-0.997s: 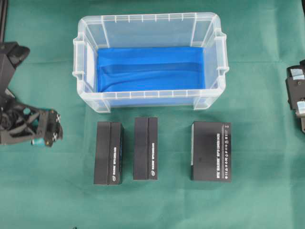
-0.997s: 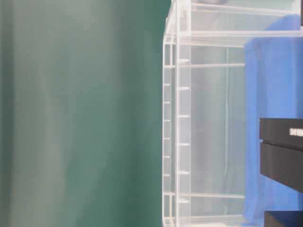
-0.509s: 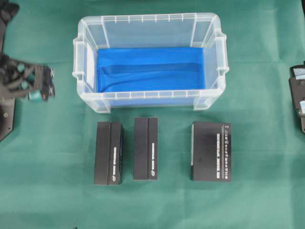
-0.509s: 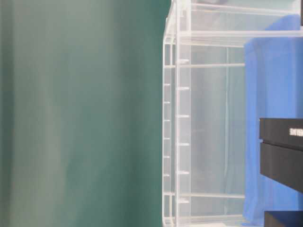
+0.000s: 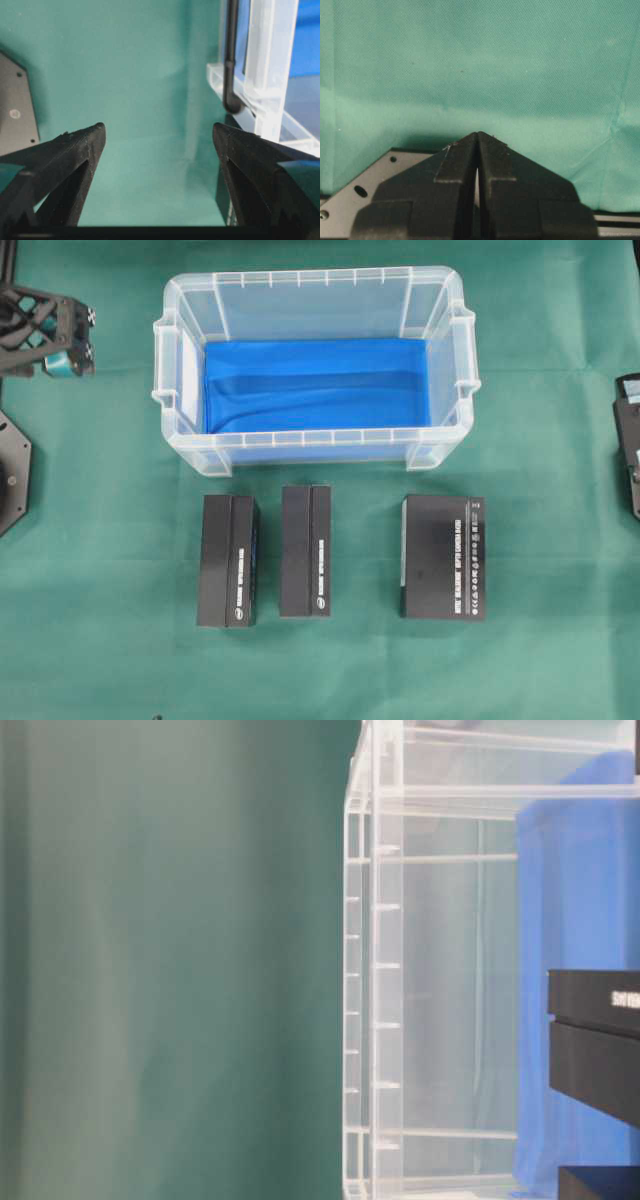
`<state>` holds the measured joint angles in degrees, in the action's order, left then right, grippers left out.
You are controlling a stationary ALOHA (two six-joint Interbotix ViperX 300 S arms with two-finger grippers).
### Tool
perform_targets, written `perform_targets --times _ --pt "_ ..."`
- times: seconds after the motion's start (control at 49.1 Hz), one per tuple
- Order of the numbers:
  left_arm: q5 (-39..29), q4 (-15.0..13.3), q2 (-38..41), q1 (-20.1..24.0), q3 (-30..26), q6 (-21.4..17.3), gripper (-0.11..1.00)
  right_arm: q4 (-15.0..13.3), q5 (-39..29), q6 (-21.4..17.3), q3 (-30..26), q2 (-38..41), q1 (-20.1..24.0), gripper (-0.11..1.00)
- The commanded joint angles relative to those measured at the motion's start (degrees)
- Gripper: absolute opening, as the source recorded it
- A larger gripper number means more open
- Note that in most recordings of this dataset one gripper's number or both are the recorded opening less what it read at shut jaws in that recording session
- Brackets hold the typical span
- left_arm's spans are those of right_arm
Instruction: Take the box out of the case with the left arm.
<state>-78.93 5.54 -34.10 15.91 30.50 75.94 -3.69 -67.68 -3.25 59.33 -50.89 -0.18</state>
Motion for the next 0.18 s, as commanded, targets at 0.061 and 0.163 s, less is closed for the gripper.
perform_targets --times 0.061,0.163 --pt "-0.1 -0.1 -0.3 1.8 -1.0 -1.6 0.91 -0.1 0.0 -0.2 -1.6 0.2 -0.1 -0.01" --pt "-0.1 -0.1 -0.3 2.1 -0.9 -2.0 0.91 -0.1 0.0 -0.2 -1.5 0.2 -0.1 -0.01"
